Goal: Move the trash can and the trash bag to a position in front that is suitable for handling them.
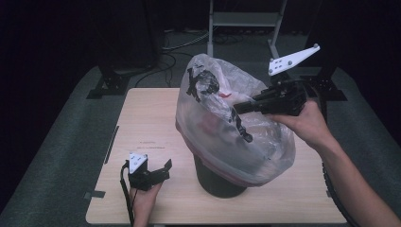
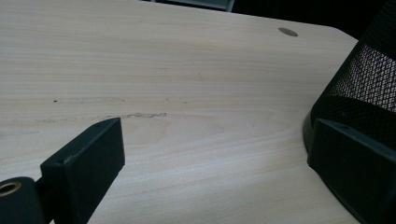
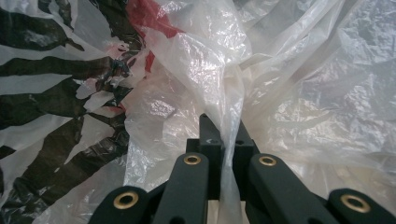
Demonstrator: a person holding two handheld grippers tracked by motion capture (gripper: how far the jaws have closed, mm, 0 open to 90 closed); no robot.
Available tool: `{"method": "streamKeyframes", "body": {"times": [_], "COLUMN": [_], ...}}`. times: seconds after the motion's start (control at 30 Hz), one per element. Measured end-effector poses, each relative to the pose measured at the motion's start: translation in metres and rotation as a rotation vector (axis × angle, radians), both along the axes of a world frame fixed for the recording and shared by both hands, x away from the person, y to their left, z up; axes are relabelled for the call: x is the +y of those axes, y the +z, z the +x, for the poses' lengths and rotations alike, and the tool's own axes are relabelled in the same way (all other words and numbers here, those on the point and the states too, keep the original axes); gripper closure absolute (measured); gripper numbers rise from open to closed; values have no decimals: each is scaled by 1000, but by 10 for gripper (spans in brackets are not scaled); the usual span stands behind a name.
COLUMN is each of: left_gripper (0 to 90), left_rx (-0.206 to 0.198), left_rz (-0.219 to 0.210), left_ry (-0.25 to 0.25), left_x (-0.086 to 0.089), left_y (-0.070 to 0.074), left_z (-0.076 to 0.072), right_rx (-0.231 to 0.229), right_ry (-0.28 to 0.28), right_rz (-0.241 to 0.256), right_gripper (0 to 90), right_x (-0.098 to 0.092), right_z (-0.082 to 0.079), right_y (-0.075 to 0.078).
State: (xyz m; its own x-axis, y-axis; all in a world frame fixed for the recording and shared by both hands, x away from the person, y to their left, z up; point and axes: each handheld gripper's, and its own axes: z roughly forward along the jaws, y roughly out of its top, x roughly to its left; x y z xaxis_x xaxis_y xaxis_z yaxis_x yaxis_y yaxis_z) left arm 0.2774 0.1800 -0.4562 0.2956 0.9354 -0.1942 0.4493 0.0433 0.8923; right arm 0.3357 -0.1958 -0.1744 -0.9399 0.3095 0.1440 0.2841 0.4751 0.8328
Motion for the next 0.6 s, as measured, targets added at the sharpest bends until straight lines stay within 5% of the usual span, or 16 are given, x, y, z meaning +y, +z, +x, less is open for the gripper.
{"method": "streamKeyframes", "body": {"times": [0.6], "left_gripper": [30], "left_rx": [-2], "left_rz": [-5], "left_ry": [2], "left_x": [1], "left_y": [0], "left_z": [0], "right_rx": [-6], "right_ry": [-2], "right_rz": [-43], "right_gripper": [890], "right_x": [2], "right_z": [0], "right_y": [-8]}}
